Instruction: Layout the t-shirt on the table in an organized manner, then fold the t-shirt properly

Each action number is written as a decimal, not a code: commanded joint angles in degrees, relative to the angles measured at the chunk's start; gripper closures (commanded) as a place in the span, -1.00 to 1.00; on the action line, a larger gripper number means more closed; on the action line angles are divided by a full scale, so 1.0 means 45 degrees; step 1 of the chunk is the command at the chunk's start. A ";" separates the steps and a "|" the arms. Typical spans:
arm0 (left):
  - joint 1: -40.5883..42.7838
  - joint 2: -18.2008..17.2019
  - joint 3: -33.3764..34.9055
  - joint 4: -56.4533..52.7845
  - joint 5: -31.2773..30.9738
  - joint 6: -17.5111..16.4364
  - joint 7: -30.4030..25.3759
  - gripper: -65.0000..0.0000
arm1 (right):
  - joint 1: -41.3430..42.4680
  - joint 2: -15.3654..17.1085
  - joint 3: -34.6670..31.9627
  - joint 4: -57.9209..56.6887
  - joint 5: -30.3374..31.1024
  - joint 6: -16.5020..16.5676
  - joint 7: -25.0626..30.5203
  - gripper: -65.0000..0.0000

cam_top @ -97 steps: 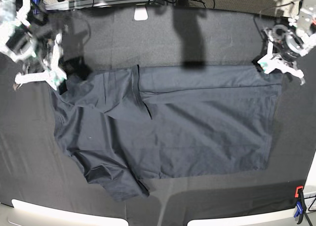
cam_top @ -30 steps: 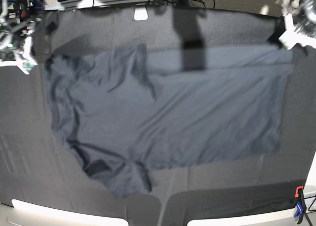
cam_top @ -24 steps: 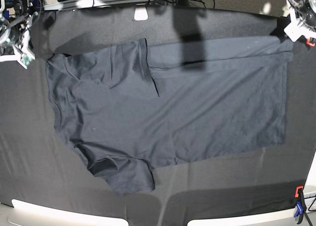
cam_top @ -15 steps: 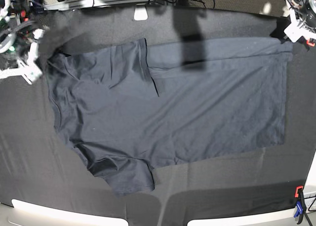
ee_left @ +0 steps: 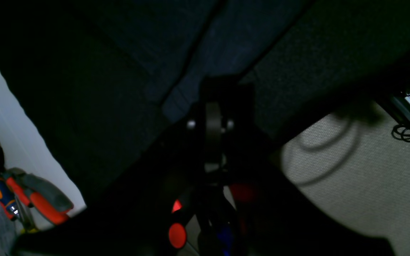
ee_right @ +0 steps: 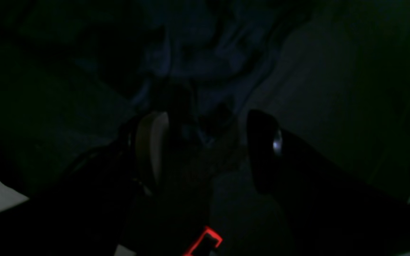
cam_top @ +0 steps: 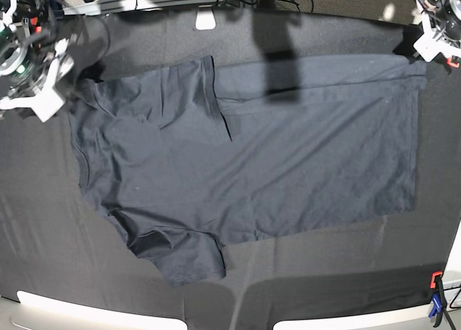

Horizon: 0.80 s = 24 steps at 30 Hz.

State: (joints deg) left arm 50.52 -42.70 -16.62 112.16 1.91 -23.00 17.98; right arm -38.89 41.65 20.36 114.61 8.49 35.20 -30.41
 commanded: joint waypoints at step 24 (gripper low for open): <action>-0.0364 -0.0185 -0.0155 0.0180 -0.0005 0.0112 0.0155 1.00 | 0.3551 0.0209 -0.5955 -0.3667 -0.4838 -0.2924 -0.0398 1.00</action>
State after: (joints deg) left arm 48.66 -42.70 -16.62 112.18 1.87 -23.00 19.31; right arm -23.00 41.43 -7.05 97.51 -12.58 22.83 -31.18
